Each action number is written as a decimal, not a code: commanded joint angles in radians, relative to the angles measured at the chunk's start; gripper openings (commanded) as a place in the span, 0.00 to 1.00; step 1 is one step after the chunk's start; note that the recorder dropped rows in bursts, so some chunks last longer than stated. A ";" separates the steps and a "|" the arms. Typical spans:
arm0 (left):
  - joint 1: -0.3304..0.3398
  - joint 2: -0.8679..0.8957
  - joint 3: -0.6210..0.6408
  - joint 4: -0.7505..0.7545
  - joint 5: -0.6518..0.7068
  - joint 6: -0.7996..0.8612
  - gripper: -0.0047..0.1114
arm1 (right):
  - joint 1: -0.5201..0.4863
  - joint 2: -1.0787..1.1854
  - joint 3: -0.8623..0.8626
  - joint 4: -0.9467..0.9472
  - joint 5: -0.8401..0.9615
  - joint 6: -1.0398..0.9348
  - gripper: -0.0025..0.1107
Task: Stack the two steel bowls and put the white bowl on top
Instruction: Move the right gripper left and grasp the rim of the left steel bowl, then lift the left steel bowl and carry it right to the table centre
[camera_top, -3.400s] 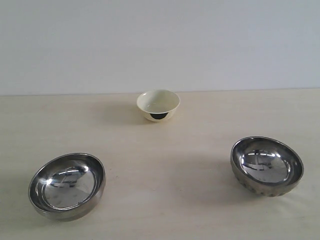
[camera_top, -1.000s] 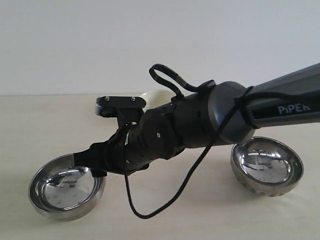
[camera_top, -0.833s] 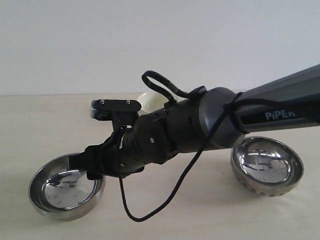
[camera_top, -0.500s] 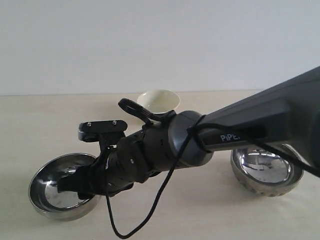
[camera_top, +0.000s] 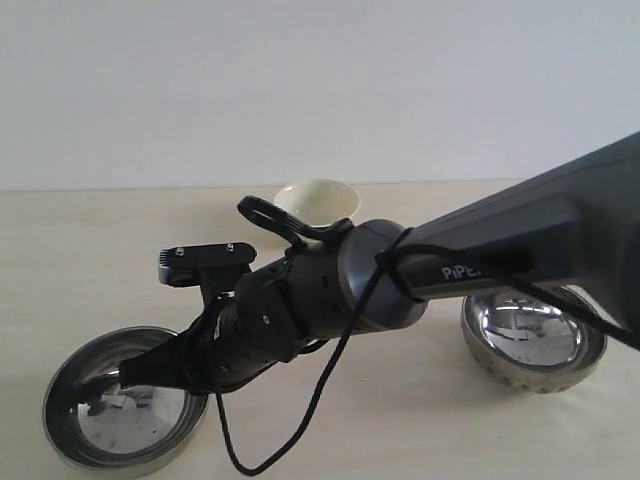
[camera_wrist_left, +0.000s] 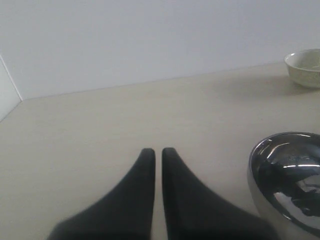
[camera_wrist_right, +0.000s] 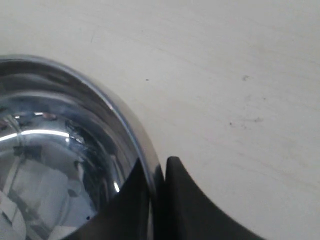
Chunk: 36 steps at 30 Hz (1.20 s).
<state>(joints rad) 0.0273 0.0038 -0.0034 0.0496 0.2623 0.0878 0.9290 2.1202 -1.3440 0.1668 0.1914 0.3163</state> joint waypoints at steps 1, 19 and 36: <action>0.003 -0.004 0.003 -0.008 -0.008 -0.010 0.07 | -0.042 -0.056 -0.005 -0.019 0.079 -0.006 0.02; 0.003 -0.004 0.003 -0.008 -0.008 -0.010 0.07 | -0.283 -0.347 -0.005 -0.021 0.422 -0.137 0.02; 0.003 -0.004 0.003 -0.008 -0.008 -0.010 0.07 | -0.461 -0.342 0.130 0.187 0.379 -0.377 0.02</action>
<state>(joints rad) 0.0273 0.0038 -0.0034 0.0496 0.2623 0.0878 0.4782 1.7843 -1.2229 0.3254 0.5959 -0.0335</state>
